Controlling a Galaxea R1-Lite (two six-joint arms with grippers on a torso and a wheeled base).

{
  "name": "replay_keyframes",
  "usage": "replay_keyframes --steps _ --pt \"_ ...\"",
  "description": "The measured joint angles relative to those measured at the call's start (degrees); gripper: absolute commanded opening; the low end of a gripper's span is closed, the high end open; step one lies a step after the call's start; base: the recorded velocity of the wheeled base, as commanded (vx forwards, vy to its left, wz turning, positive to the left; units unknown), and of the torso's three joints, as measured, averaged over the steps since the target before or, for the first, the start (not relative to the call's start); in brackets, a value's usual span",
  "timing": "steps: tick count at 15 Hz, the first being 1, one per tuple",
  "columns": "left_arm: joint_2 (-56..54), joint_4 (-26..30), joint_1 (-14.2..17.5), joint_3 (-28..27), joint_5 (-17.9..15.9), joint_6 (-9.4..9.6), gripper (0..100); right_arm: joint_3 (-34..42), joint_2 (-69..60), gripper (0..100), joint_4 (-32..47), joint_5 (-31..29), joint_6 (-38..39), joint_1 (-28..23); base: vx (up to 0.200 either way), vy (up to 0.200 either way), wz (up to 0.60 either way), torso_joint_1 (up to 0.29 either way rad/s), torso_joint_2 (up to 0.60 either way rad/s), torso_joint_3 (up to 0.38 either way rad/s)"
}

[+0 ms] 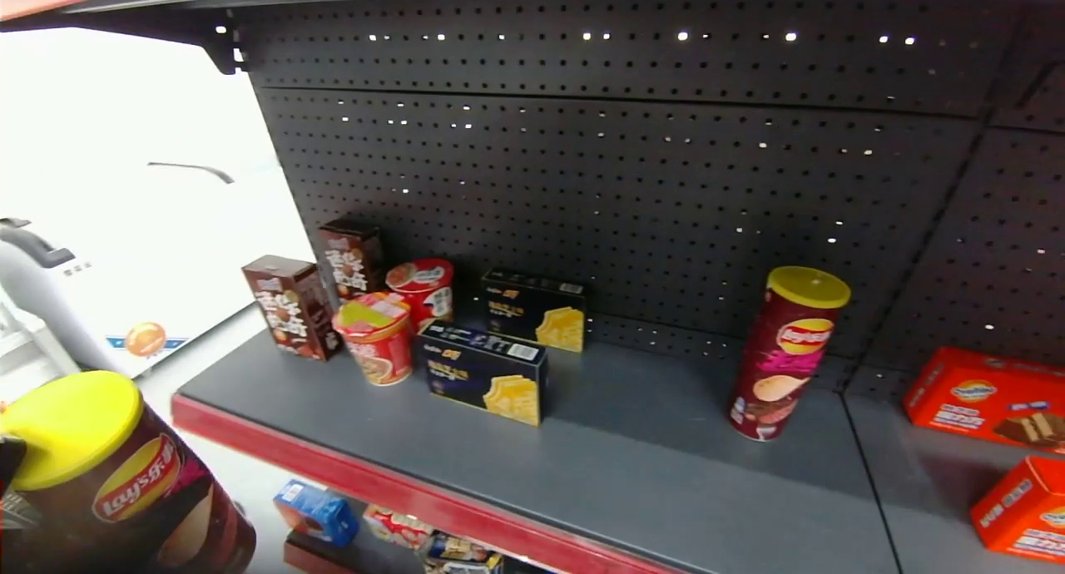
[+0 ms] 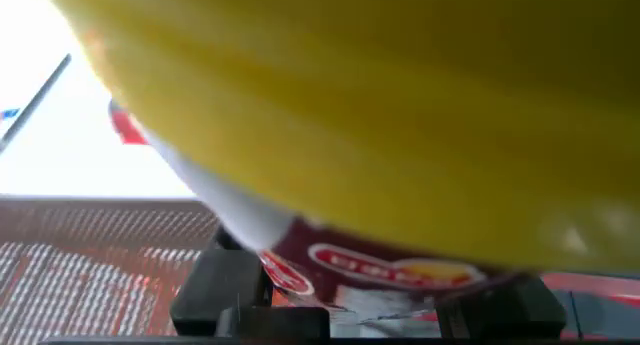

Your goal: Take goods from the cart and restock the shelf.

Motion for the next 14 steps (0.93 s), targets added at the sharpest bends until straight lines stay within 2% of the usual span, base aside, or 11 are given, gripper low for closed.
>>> replay_keyframes --steps 3,6,10,14 --pt "-0.9 0.6 -0.3 -0.2 -0.3 0.00 0 0.0 0.0 100 0.0 0.0 0.0 0.0 0.000 0.000 -0.60 0.004 0.00 0.002" --pt "-1.9 0.7 -0.5 0.3 -0.4 -0.28 0 0.0 0.0 100 0.0 0.0 0.0 0.0 0.000 0.000 0.00 0.000 0.00 0.000" --pt "-2.9 0.6 -0.5 -0.3 -4.8 -0.39 0 0.0 0.0 100 0.0 0.0 0.0 0.0 0.000 0.000 0.00 0.000 0.00 0.000" --pt "-4.3 0.7 -0.5 0.0 -5.4 -0.55 0 0.0 0.0 100 0.0 0.0 0.0 0.0 0.000 0.000 0.00 0.000 0.00 0.000"
